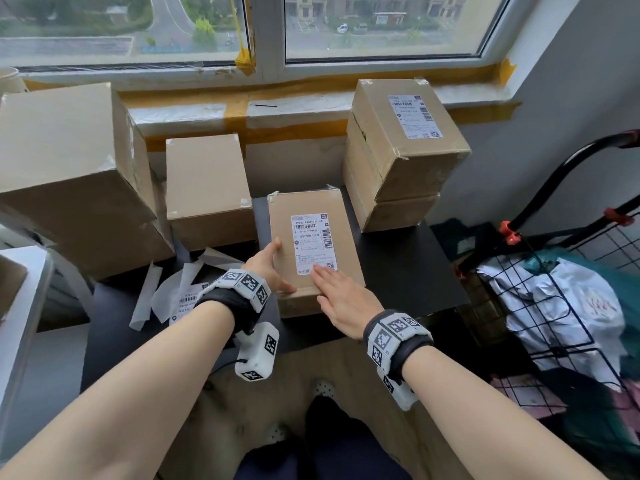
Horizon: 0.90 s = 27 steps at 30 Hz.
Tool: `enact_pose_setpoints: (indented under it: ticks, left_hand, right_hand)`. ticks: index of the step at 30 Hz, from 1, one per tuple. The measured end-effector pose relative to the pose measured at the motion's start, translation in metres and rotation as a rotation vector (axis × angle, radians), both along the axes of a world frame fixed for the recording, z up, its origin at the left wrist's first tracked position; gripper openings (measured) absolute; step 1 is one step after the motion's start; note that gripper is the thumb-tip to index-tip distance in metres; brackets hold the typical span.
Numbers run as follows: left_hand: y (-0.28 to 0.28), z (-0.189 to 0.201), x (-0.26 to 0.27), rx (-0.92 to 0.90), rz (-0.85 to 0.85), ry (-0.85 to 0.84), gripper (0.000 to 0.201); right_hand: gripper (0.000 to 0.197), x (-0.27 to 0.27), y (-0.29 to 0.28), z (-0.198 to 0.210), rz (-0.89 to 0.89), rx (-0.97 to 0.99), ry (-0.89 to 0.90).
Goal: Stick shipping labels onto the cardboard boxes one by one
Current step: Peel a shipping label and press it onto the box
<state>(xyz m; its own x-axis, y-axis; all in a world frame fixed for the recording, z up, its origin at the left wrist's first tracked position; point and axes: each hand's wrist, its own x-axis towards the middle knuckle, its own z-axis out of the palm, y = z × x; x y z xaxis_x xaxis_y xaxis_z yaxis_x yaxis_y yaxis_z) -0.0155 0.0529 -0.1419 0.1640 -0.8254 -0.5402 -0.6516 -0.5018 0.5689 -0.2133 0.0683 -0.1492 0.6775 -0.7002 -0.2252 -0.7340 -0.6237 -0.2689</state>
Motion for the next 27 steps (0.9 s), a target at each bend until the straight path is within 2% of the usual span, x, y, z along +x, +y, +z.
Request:
enact_pose_setpoints:
  ticks: [7,12,27]
  left_hand:
    - [0.001,0.002,-0.001,0.021,0.02,0.032,0.115]
    - [0.001,0.002,-0.002,0.028,0.02,0.023,0.113]
    - [0.002,-0.005,0.0,0.041,0.032,0.055,0.115]
  right_hand:
    - [0.054,-0.022,-0.004,0.006,-0.082,-0.013,0.067]
    - [0.056,-0.018,-0.012,0.006,-0.1,0.021,0.08]
    - [0.056,0.01,-0.091,0.009,-0.107,0.092,0.121]
